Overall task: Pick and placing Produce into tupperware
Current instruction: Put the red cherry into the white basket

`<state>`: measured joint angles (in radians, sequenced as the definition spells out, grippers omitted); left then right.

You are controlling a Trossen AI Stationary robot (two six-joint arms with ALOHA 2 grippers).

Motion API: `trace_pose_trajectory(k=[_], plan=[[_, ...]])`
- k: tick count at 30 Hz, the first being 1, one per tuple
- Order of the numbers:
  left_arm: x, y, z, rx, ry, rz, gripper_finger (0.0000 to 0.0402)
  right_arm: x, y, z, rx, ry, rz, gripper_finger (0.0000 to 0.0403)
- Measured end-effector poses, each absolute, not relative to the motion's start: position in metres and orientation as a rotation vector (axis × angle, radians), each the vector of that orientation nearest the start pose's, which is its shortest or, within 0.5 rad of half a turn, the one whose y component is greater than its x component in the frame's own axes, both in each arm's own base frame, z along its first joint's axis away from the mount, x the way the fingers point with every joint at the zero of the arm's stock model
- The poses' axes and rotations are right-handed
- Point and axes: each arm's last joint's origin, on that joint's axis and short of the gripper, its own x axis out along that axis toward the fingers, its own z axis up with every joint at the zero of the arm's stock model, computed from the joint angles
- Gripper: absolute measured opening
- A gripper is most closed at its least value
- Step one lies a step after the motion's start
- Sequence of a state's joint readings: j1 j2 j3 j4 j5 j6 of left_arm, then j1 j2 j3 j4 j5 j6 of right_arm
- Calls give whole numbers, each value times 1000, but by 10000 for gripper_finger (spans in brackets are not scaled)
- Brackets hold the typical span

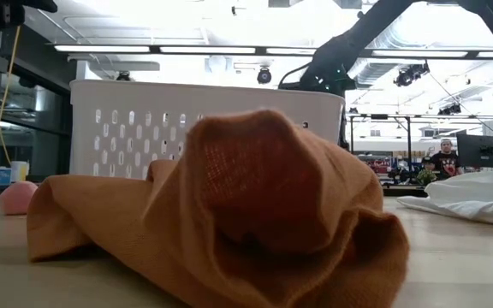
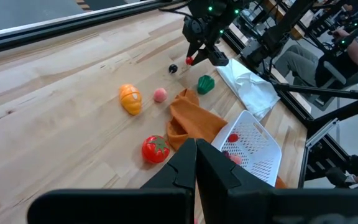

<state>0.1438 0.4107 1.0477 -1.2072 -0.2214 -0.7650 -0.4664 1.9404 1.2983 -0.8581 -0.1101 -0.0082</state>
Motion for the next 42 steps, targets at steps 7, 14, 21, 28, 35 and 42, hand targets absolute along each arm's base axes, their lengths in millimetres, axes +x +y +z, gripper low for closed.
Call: trace_pose_trajectory(k=[7,14,21,28,35,42], plan=[[19,9,351,-713,408,555,1,332,-163,185,410,1394,-283,113],[19,9,351,-712,408,555,1,341,-168,224,402,1367,-284,113],[19,9,351,-689,414,549,1,346,-160,256,393,1377,-267,113],[19,9,351,-687,414,549,1,353,-135,283,358,1408,-215,113],[19,9,351,-687,414,549,1,365,-102,313,335,1348,-165,113],[19,9,351,-687,414,549,1,376,-69,337,322,1265,-132,113]])
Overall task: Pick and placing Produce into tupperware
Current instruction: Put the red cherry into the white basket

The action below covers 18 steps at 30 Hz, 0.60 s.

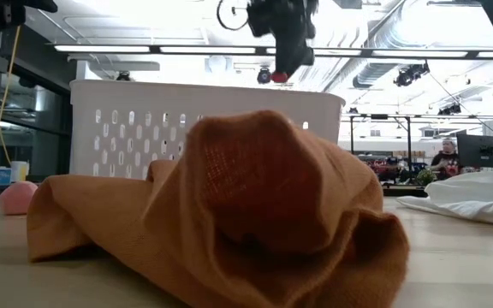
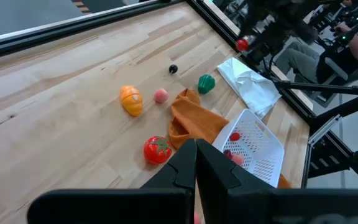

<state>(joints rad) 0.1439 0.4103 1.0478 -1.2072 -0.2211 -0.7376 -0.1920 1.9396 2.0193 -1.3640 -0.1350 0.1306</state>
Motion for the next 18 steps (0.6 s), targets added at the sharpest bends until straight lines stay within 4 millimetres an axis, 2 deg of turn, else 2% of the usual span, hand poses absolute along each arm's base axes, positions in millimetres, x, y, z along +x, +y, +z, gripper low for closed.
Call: trace_pose_trajectory(k=[8,18], plan=[[19,9,351,-687,414,549,1,381,-25,348,308,1240,-76,113],[19,9,351,-687,414,549,1,382,25,348,285,1254,-5,113]])
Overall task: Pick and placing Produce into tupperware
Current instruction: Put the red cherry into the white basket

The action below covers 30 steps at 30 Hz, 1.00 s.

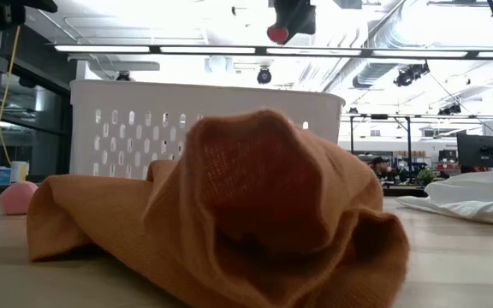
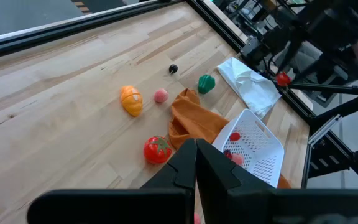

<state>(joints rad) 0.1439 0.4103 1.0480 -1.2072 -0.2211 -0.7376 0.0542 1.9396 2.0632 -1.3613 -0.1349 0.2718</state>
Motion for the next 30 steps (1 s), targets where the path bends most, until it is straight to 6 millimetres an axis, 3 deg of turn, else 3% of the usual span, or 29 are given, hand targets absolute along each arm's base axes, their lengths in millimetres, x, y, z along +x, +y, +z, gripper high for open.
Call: trace_pose_trajectory(k=[22,30], plan=[[19,9,351,-692,417,540,1,366,114,349,248,1296,173,113],[19,9,351,-692,418,539,1,373,120,352,339,1218,135,113]])
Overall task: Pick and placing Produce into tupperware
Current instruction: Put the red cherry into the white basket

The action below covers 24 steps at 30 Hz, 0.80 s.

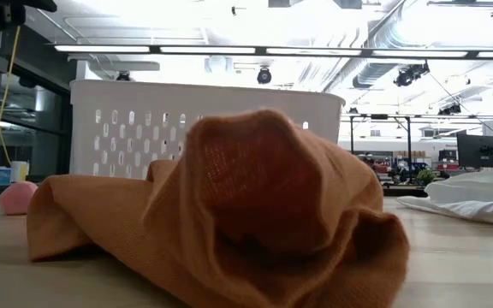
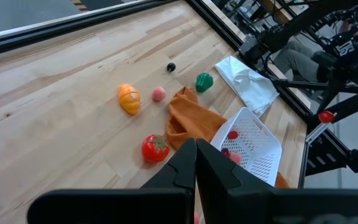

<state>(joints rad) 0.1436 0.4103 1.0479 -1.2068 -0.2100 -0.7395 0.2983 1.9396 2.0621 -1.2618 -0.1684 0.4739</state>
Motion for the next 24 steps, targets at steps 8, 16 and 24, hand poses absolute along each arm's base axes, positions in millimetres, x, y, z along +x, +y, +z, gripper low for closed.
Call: trace_pose_trajectory(k=[8,16,24], plan=[[19,9,351,-692,418,538,1,385,117,354,450,1126,77,113],[19,8,351,-698,425,518,1,405,115,338,562,1100,-1,113],[18,8,350,-661,449,500,1,415,116,322,659,1107,-119,113]])
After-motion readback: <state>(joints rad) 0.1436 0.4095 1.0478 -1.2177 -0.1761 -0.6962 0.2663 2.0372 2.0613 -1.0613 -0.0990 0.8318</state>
